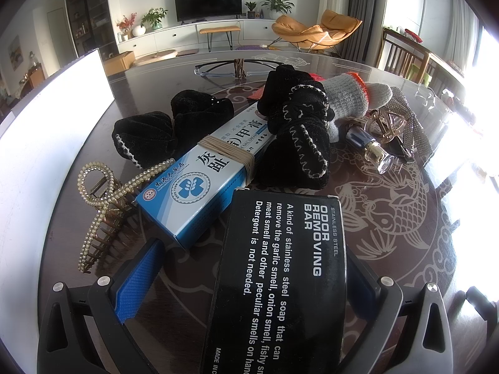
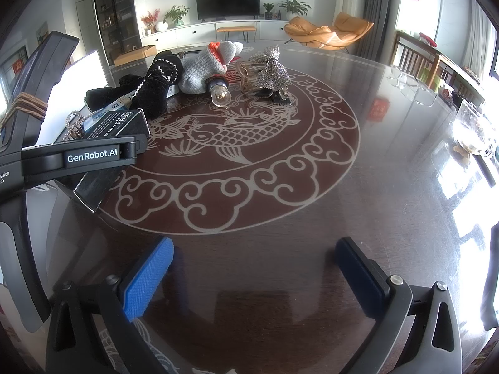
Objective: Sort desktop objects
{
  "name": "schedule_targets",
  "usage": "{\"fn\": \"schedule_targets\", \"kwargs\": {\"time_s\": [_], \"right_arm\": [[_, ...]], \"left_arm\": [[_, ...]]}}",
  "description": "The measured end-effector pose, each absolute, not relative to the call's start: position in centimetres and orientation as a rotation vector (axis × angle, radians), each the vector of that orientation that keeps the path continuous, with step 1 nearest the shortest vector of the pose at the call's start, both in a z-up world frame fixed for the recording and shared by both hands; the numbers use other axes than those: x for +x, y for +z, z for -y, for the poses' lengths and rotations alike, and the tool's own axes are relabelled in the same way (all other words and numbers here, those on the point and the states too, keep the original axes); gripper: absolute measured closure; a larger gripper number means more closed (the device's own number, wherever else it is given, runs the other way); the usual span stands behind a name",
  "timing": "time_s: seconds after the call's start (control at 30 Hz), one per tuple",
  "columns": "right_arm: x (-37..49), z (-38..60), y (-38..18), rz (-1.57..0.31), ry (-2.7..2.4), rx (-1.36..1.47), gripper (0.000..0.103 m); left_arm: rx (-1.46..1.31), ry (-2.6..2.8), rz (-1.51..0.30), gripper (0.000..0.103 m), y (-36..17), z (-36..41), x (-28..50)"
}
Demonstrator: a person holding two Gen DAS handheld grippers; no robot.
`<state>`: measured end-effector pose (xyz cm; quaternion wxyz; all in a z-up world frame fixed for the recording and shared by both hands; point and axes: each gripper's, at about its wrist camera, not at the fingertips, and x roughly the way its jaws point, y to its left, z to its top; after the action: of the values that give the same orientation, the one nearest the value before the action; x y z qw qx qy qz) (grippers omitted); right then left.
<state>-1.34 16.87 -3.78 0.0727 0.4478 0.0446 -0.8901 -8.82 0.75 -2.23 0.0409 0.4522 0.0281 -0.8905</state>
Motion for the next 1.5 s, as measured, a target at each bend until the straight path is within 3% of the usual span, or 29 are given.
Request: {"fn": "schedule_targets", "kwargs": {"time_s": [1.33, 1.5], "right_arm": [[-1.3, -16.9, -3.8, -0.134, -2.674, 1.345, 0.0], [-1.3, -16.9, -3.8, -0.134, -2.674, 1.345, 0.0]], "left_arm": [[1.388, -2.728, -0.085, 0.0, -2.2, -0.8, -8.9], [1.614, -2.723, -0.006, 0.0, -1.9, 0.2, -5.4]]}}
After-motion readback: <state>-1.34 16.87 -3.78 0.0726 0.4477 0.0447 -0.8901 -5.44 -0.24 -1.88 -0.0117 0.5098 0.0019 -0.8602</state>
